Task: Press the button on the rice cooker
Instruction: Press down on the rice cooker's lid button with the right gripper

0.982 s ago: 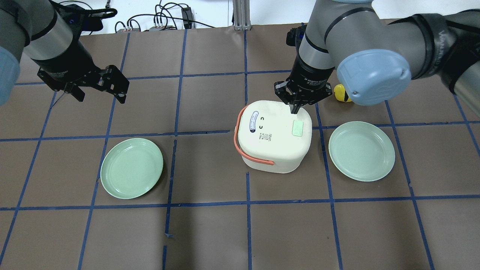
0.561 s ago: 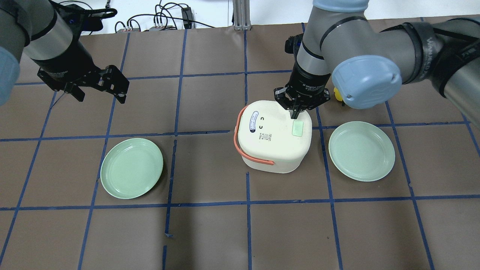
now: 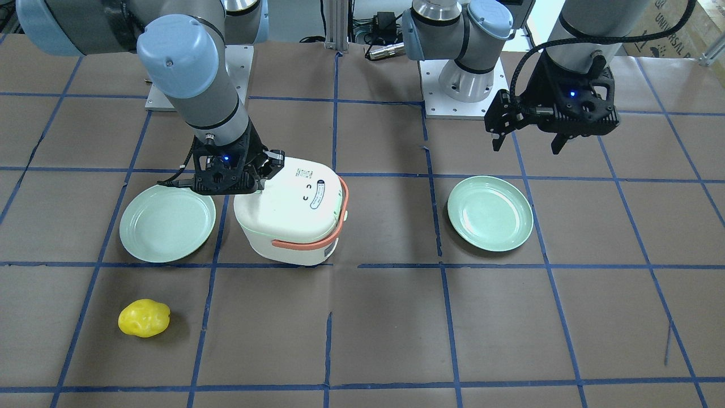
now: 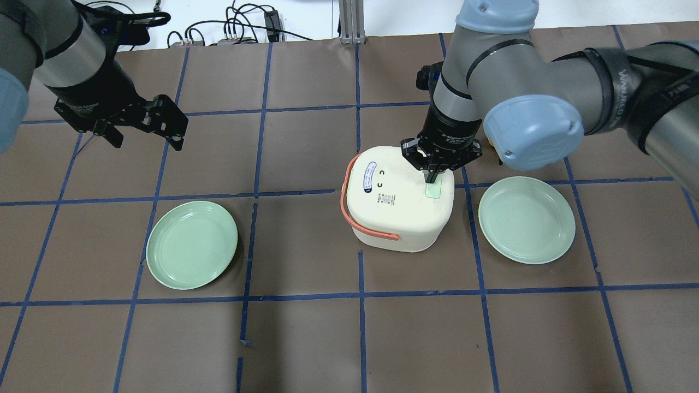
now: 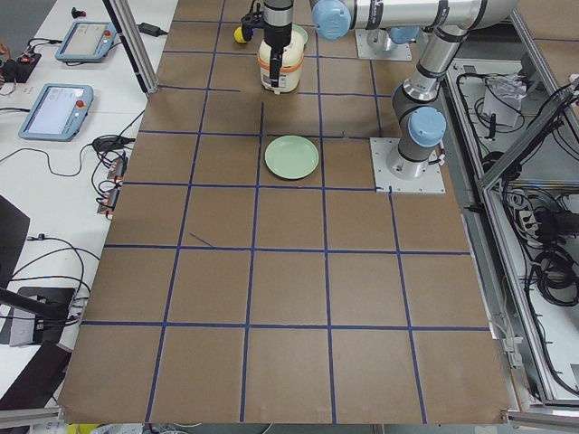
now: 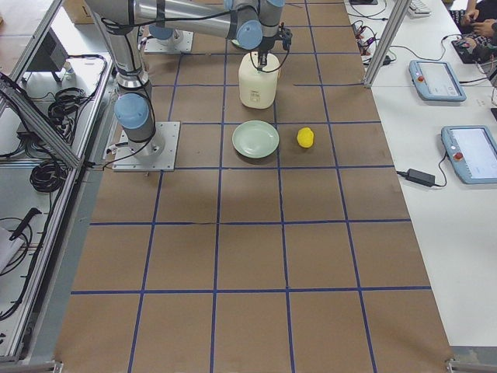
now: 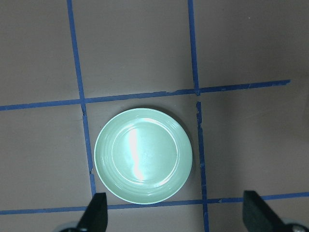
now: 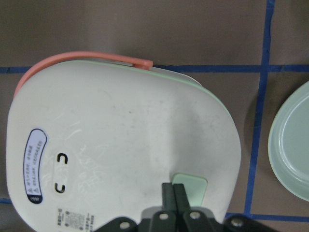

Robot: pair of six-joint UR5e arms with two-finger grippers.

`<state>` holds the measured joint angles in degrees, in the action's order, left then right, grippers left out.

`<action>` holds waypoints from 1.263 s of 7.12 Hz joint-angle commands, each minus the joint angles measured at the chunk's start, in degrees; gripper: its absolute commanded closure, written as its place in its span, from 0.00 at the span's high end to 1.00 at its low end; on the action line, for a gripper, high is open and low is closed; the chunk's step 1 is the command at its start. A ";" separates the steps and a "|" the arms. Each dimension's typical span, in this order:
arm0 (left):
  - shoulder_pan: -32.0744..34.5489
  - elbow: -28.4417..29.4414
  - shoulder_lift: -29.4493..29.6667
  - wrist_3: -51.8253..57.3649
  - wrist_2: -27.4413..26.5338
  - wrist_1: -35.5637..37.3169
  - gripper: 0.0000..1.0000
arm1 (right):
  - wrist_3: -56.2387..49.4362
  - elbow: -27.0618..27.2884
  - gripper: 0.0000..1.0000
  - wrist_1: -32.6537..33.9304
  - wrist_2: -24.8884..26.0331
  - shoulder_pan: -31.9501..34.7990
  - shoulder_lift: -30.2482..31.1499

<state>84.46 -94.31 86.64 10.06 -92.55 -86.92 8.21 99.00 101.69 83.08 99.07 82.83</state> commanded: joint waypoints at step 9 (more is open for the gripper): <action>0.00 0.00 0.02 -0.04 0.00 0.00 1.00 | 1.10 -3.08 0.36 -5.23 1.98 -0.28 3.55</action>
<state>84.46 -94.31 86.66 10.02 -92.55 -86.92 8.96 99.26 100.10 83.78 98.74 84.91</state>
